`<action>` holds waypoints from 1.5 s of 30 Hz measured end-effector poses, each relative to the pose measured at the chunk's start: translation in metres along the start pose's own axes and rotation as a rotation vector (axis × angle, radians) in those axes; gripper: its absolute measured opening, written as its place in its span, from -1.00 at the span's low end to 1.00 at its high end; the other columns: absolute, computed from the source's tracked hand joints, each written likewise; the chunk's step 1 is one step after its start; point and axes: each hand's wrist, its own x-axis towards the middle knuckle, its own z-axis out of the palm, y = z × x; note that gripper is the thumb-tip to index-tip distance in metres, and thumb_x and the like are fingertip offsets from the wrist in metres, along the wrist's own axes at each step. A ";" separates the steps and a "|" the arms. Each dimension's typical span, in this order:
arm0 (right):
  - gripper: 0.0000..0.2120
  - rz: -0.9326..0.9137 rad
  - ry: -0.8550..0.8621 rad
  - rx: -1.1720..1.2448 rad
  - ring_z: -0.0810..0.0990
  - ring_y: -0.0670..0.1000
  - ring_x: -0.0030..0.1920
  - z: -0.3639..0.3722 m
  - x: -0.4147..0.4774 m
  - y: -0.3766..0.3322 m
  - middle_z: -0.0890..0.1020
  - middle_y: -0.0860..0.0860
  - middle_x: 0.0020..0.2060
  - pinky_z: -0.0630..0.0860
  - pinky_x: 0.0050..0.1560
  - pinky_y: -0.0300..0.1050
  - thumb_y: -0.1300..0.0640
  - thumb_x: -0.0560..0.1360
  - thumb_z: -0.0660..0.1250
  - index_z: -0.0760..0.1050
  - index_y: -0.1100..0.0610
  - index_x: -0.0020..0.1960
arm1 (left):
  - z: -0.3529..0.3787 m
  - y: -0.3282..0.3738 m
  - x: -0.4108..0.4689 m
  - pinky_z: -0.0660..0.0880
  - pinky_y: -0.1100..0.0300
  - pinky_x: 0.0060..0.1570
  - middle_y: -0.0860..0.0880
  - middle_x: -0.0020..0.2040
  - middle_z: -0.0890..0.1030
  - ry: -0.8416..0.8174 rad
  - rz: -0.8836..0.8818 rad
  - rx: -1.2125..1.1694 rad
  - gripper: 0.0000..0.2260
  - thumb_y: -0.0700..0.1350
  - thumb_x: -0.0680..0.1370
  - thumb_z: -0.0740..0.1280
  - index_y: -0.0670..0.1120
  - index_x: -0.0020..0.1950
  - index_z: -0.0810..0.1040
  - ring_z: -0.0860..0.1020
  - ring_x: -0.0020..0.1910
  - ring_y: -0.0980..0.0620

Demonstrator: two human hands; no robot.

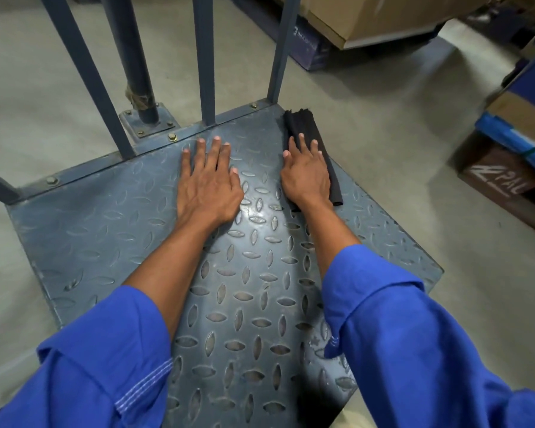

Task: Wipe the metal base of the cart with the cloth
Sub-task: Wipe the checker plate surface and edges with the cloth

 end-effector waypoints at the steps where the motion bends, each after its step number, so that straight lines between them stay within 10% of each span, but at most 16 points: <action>1: -0.51 -0.053 -0.008 0.017 0.02 0.18 0.71 0.000 -0.003 -0.003 0.15 0.07 0.70 0.00 0.70 0.08 0.01 0.80 0.00 0.19 0.13 0.69 | -0.001 0.000 -0.001 -0.25 -0.13 0.69 -0.05 0.76 -0.10 0.001 0.002 -0.002 -0.43 0.10 0.76 -0.12 -0.05 0.76 -0.06 -0.17 0.74 -0.10; 10: -0.51 -0.363 -0.143 -0.010 -0.03 0.16 0.72 0.019 0.039 -0.046 0.10 0.06 0.71 -0.06 0.70 0.09 0.00 0.80 -0.05 0.15 0.07 0.71 | 0.005 -0.004 0.002 -0.23 -0.14 0.69 -0.02 0.76 -0.06 0.055 0.004 -0.004 -0.44 0.08 0.76 -0.09 -0.02 0.76 -0.03 -0.14 0.74 -0.06; 17: -0.44 0.148 0.074 0.004 -0.11 0.23 0.71 0.010 0.008 -0.024 0.02 0.12 0.72 -0.10 0.70 0.12 0.01 0.77 -0.04 0.03 0.16 0.72 | 0.005 -0.003 0.003 -0.21 -0.17 0.69 -0.02 0.76 -0.02 0.061 0.005 -0.032 -0.43 0.09 0.75 -0.06 -0.02 0.76 0.02 -0.10 0.74 -0.08; 24: -0.47 -0.194 -0.061 -0.021 -0.09 0.14 0.72 0.020 0.037 -0.063 0.03 0.04 0.72 -0.07 0.70 0.11 0.01 0.78 -0.06 0.07 0.04 0.73 | 0.008 -0.004 0.006 -0.22 -0.17 0.69 -0.02 0.76 -0.04 0.058 0.023 -0.004 -0.41 0.09 0.72 -0.14 -0.02 0.76 -0.01 -0.13 0.74 -0.08; 30: -0.46 0.247 0.181 0.032 -0.04 0.16 0.72 0.009 0.013 -0.012 0.09 0.07 0.72 -0.08 0.70 0.11 0.02 0.76 -0.04 0.10 0.11 0.72 | 0.005 0.000 -0.002 -0.22 -0.19 0.69 -0.05 0.76 -0.06 0.029 0.032 0.018 -0.42 0.09 0.74 -0.13 -0.05 0.76 -0.03 -0.13 0.74 -0.12; 33: -0.49 0.018 0.245 0.073 0.02 0.16 0.71 0.009 0.014 -0.040 0.17 0.10 0.70 -0.01 0.69 0.09 0.05 0.77 0.01 0.18 0.15 0.69 | 0.005 0.005 -0.004 -0.22 -0.23 0.68 -0.08 0.76 -0.06 0.026 0.070 0.045 -0.41 0.08 0.73 -0.15 -0.10 0.75 -0.06 -0.14 0.74 -0.14; 37: -0.47 -0.218 -0.093 -0.034 -0.05 0.15 0.72 0.021 0.043 -0.067 0.07 0.04 0.72 -0.06 0.69 0.13 0.00 0.77 -0.01 0.09 0.07 0.72 | 0.006 0.004 -0.009 -0.21 -0.21 0.68 -0.07 0.76 -0.06 0.015 0.058 0.041 -0.42 0.05 0.74 -0.12 -0.12 0.75 -0.06 -0.15 0.74 -0.11; 45: -0.48 0.380 0.240 0.037 0.00 0.24 0.70 0.001 -0.003 0.017 0.16 0.03 0.70 -0.05 0.68 0.21 0.04 0.76 -0.03 0.17 0.09 0.70 | 0.002 0.010 -0.024 -0.26 -0.20 0.67 -0.09 0.76 -0.14 -0.030 0.053 0.026 -0.42 0.07 0.75 -0.14 -0.11 0.75 -0.13 -0.19 0.73 -0.12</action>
